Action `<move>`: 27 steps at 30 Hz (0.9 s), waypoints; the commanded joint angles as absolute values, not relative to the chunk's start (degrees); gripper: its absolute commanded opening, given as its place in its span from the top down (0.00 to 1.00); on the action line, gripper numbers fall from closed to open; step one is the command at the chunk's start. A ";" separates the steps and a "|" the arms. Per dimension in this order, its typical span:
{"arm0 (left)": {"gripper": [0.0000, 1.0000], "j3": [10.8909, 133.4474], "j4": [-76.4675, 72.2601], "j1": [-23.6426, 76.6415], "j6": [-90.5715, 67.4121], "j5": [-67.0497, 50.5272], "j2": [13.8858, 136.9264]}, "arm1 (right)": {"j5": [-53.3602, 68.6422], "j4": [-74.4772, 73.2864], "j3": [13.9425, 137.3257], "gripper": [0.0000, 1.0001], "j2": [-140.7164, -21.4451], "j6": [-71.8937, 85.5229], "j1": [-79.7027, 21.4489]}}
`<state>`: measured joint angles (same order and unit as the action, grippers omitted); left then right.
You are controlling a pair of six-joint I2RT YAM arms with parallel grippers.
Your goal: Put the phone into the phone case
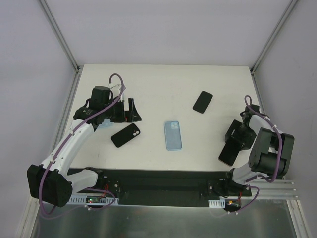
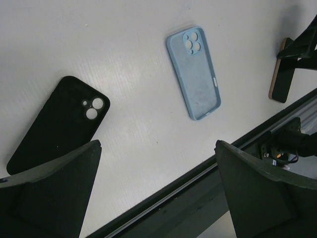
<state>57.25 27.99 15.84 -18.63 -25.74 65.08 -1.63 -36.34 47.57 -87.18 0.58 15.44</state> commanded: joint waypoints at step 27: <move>0.03 56.51 26.63 17.05 -16.87 -23.20 67.67 | -0.53 -38.67 71.28 0.03 -103.89 0.35 -10.02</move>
<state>56.69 27.64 16.29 -18.37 -24.38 66.98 -1.02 -36.93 70.94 -104.77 1.28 -9.96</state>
